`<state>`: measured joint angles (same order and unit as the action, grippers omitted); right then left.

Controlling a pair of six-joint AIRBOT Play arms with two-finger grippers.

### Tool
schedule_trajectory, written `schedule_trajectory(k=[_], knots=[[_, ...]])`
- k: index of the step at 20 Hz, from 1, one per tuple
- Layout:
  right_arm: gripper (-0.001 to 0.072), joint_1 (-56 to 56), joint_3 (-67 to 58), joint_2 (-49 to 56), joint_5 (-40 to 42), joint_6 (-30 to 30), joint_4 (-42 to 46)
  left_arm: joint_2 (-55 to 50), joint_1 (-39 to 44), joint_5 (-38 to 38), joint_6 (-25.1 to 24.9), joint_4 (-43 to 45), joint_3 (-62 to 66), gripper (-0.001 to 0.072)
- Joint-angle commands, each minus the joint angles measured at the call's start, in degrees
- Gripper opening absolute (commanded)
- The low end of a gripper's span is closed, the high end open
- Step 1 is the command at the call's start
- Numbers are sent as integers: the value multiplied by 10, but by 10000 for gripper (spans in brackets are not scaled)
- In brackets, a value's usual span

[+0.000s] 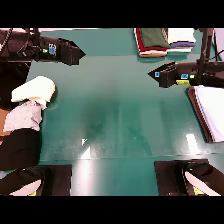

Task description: Fold the shirts.

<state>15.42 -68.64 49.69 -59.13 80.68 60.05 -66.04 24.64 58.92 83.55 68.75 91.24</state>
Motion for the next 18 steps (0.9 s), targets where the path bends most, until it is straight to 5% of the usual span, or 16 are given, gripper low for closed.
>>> schedule_trajectory(k=[1,16,17,18], knots=[[16,1,-1,0,1,0,0,0,0,0,0,0,0,25],[16,1,0,0,0,0,-1,-1,-1,-41,-21,23,0,26],[16,1,0,0,0,0,-1,-2,-6,-51,-15,77,0,104],[16,1,0,0,-2,0,-1,-3,-17,-51,25,148,0,428]])
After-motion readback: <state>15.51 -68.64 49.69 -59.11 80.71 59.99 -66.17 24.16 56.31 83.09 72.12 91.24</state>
